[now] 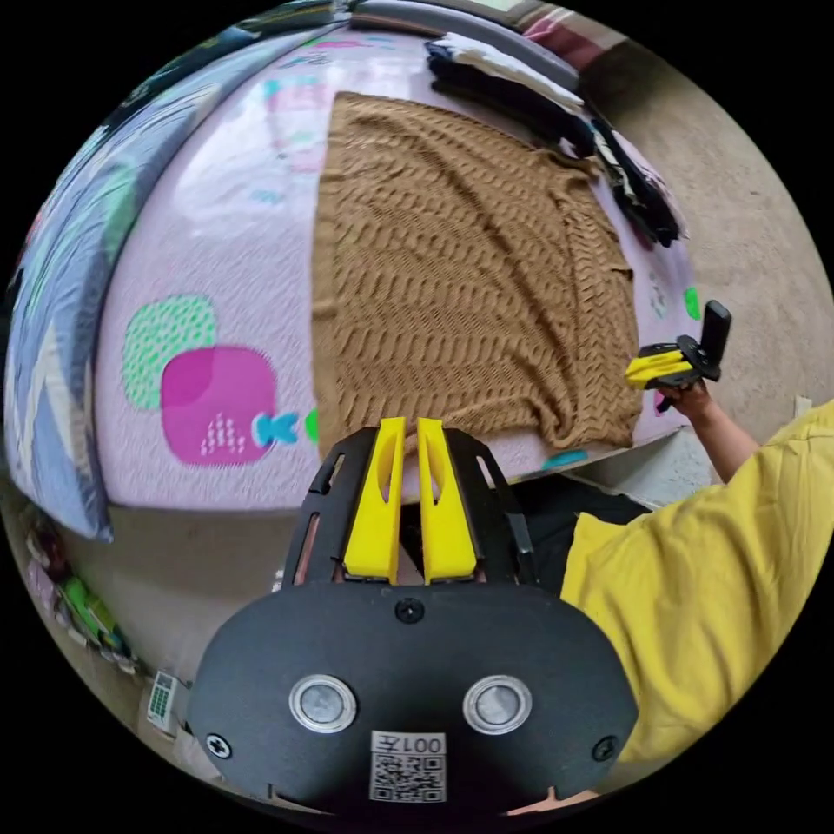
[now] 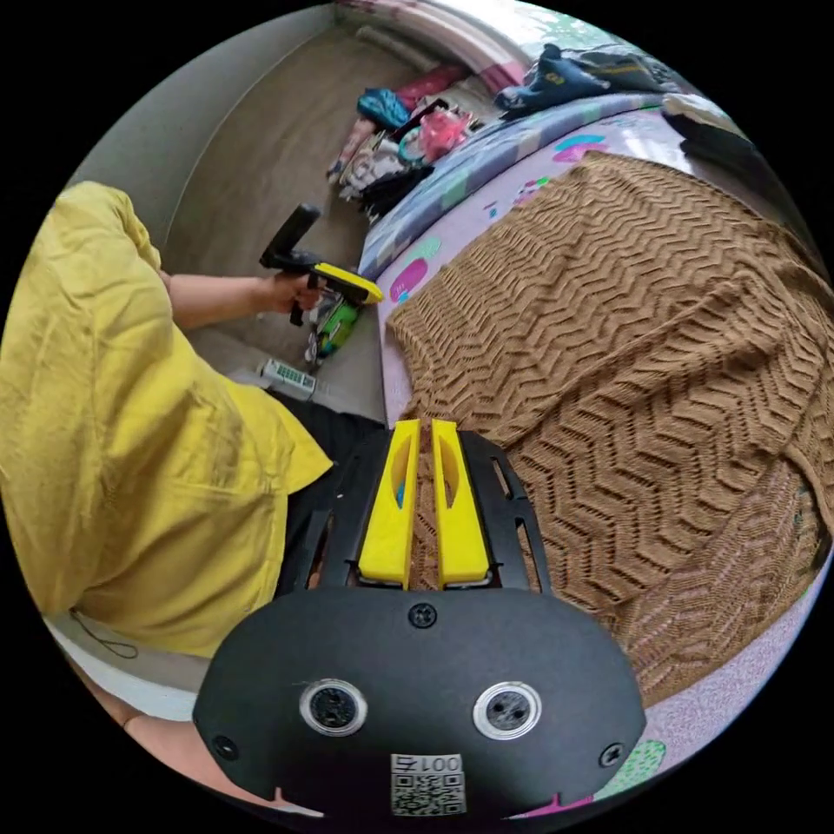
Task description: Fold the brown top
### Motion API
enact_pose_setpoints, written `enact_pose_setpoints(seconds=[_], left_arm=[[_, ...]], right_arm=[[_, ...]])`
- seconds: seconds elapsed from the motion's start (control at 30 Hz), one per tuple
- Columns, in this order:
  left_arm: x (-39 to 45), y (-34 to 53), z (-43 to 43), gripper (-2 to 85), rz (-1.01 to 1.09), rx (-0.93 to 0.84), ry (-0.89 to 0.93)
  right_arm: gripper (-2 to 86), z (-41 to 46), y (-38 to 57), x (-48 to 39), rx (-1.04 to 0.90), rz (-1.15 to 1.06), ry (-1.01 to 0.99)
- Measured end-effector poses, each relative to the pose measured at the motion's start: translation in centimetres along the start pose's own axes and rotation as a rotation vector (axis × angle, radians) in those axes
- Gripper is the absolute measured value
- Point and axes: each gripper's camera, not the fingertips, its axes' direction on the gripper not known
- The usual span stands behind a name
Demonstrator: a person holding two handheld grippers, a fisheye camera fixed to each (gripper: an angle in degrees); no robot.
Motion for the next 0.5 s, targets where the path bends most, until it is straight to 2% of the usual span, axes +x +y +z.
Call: enact_pose_setpoints(seconds=[0.1,0.2,0.33,0.5], left_arm=[[0.0,3.0,0.5,3.3,0.012,-0.003,-0.071],[1.8,4.5,1.2,4.4,0.181,0.004,-0.180],[3.5,6.1,3.5,4.1,0.431,-0.003,-0.263],[3.2,7.6,6.4,3.3,0.594,0.010,-0.307]], right_arm=[[2.4,4.6,-0.3,-2.4,-0.086,-0.019,0.023],[2.9,7.5,-1.0,-4.1,-0.083,-0.015,0.030],[4.9,11.1,-2.1,-6.1,-0.102,-0.009,0.160],[7.0,15.6,-3.2,-8.1,-0.204,-0.022,0.330]])
